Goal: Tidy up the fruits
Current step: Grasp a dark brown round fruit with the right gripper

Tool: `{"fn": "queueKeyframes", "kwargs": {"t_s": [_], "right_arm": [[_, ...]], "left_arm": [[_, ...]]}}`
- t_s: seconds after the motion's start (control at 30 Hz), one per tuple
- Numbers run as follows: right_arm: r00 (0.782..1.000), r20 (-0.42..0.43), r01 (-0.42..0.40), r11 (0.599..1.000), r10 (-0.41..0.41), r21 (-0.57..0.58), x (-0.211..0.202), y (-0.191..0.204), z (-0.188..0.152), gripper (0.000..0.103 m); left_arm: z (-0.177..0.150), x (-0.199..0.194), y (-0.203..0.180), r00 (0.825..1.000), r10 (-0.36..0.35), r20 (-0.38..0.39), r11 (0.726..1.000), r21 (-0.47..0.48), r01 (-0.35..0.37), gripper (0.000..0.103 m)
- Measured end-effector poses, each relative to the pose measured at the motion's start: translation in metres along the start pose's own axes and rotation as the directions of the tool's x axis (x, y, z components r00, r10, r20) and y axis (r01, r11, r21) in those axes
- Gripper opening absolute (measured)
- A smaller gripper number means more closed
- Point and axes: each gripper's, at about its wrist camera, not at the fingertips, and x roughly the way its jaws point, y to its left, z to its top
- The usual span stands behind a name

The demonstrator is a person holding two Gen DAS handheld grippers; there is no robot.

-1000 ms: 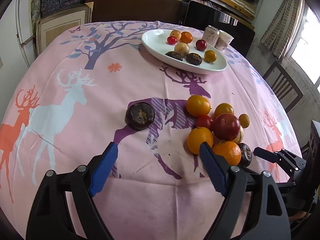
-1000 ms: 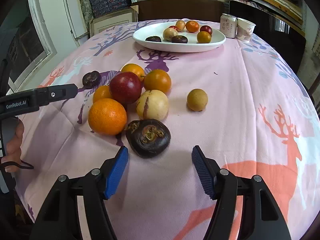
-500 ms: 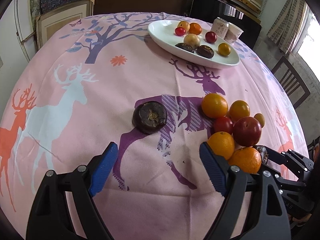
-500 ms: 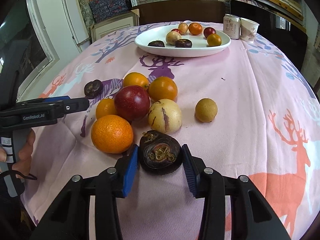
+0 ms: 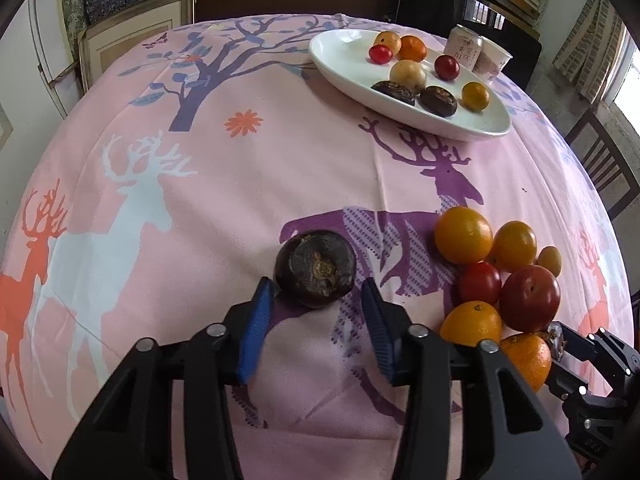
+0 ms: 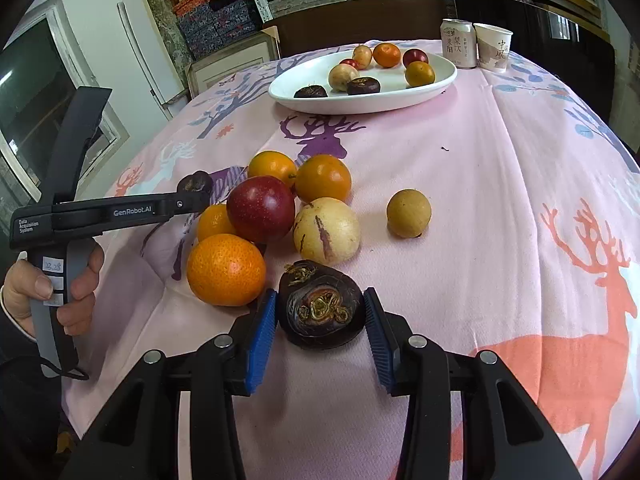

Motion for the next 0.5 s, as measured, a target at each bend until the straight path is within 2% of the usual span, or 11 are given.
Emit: {"fn": "queueKeyframes", "kwargs": {"t_s": [0.1, 0.37, 0.4, 0.43, 0.5], "right_arm": [[1.000, 0.000, 0.000, 1.000, 0.000, 0.001, 0.000, 0.000, 0.000, 0.044], [1.000, 0.019, 0.024, 1.000, -0.024, 0.001, -0.012, -0.004, -0.002, 0.044], [0.999, 0.028, 0.030, 1.000, -0.030, -0.002, -0.015, -0.004, -0.002, 0.044], [0.999, 0.038, 0.037, 0.999, -0.037, -0.004, -0.019, -0.005, -0.001, 0.044], [0.997, 0.060, 0.049, 0.999, -0.048, -0.010, -0.027, -0.007, 0.002, 0.044]], "left_arm": [[0.000, -0.002, 0.004, 0.999, -0.032, -0.006, 0.999, -0.016, 0.032, 0.037], [-0.005, -0.019, 0.000, 0.999, -0.031, 0.035, 1.000, -0.001, 0.031, 0.035], [-0.006, -0.023, -0.001, 0.998, -0.031, 0.046, 0.999, 0.005, 0.031, 0.025], [-0.006, -0.028, -0.003, 0.998, -0.036, 0.058, 0.999, 0.013, 0.036, 0.019], [-0.005, -0.037, -0.005, 0.995, -0.059, 0.077, 0.998, 0.023, 0.058, 0.017]]}}
